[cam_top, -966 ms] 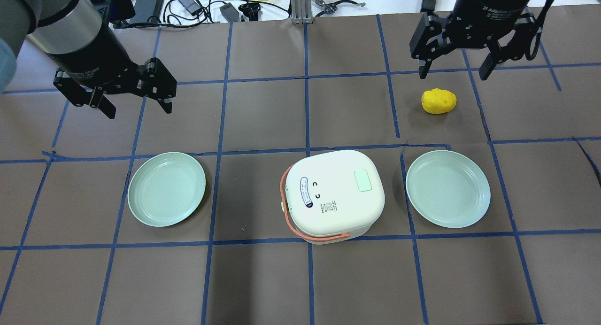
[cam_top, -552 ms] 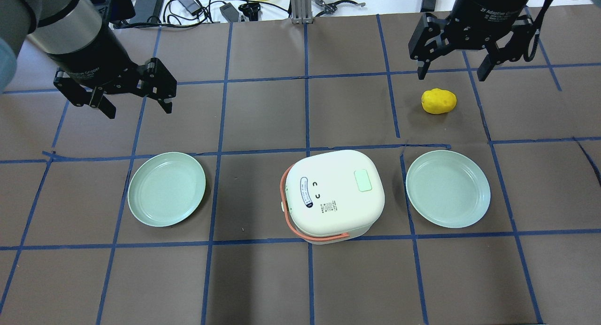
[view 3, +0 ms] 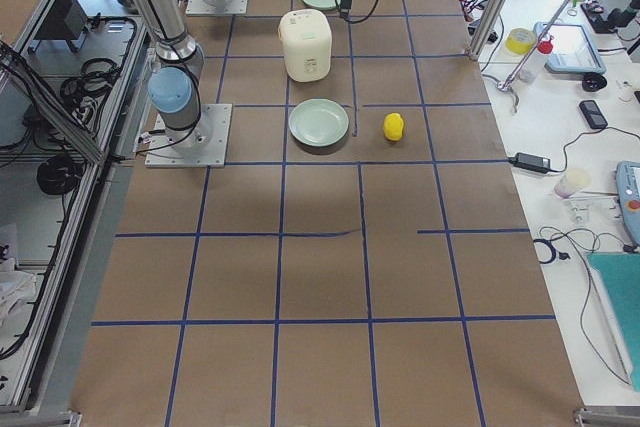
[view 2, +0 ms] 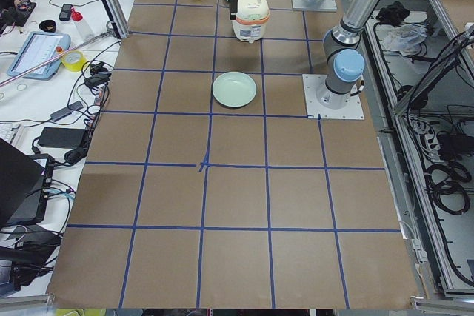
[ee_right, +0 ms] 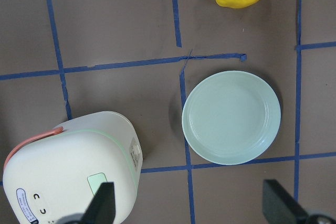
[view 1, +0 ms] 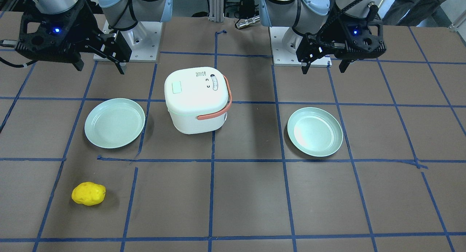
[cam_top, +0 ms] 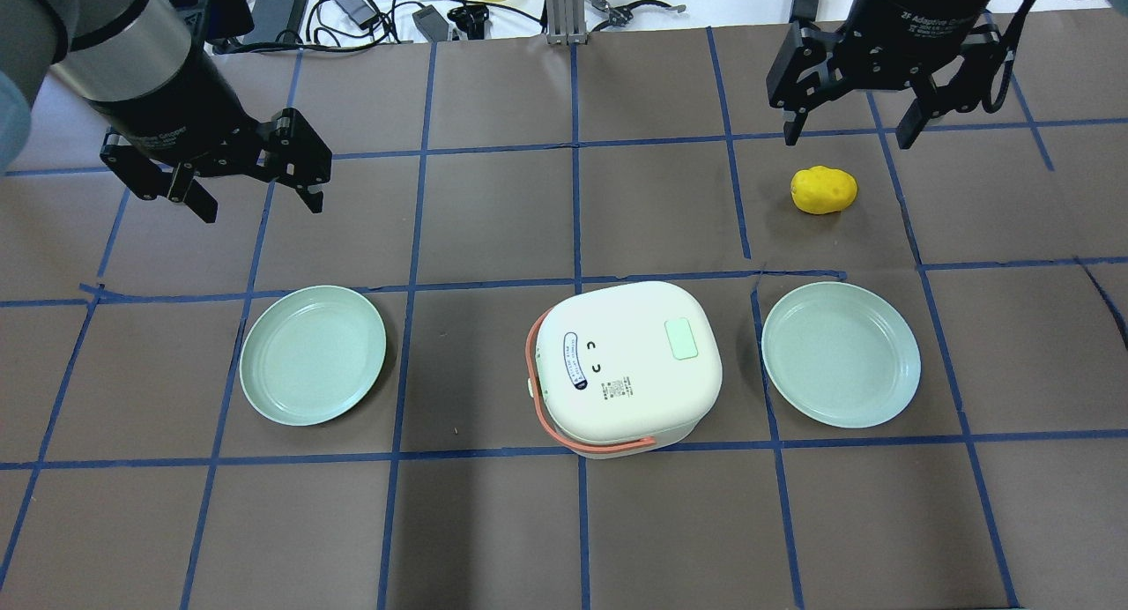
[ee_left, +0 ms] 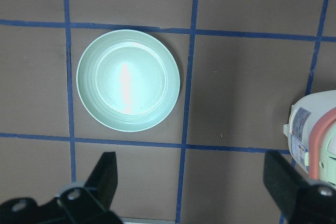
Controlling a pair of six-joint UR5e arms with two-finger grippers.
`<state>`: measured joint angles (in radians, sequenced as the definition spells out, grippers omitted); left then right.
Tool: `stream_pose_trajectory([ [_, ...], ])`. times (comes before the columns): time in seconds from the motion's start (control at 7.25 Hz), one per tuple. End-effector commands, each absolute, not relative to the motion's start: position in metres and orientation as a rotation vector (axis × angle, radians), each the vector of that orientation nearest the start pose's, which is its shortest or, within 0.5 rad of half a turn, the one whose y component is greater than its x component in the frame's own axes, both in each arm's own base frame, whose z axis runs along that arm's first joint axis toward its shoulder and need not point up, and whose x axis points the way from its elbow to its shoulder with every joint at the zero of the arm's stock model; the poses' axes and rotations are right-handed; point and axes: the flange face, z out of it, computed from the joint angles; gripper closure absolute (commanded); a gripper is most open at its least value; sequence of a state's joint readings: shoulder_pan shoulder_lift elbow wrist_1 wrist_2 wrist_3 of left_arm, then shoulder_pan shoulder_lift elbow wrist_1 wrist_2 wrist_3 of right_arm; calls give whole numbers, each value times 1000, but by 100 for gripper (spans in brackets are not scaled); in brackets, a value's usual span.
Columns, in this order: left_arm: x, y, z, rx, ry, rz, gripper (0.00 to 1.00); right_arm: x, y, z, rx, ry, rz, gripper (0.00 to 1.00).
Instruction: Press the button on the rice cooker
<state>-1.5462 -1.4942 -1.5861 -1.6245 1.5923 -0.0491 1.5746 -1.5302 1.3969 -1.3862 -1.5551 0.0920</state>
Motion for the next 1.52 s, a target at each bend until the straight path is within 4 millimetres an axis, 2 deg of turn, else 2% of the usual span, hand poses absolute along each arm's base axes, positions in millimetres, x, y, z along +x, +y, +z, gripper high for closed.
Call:
stream_pose_trajectory([
  [0.0, -120, -462, 511, -115, 3118, -12, 0, 134, -500, 525, 147, 3133, 120, 0],
  [0.55, -120, -462, 511, -115, 3118, -12, 0, 135, -501, 525, 140, 3121, 111, 0],
  [0.69, -120, -462, 511, -115, 3118, -12, 0, 138, -500, 525, 138, 3120, 114, 5],
  [0.83, -120, -462, 511, -115, 3118, -12, 0, 140, -499, 523, 131, 3117, 124, 36],
  [0.97, -120, -462, 511, -115, 3118, -12, 0, 141, -497, 516, 129, 3113, 150, 55],
  [1.1, -120, -462, 511, -115, 3118, -12, 0, 146, -496, 512, 133, 3070, 159, 62],
  [1.24, -120, -462, 511, -115, 3118, -12, 0, 152, -493, 506, 116, 3049, 188, 63],
  [1.38, -120, -462, 511, -115, 3118, -12, 0, 164, -486, 492, 93, 3020, 236, 64],
])
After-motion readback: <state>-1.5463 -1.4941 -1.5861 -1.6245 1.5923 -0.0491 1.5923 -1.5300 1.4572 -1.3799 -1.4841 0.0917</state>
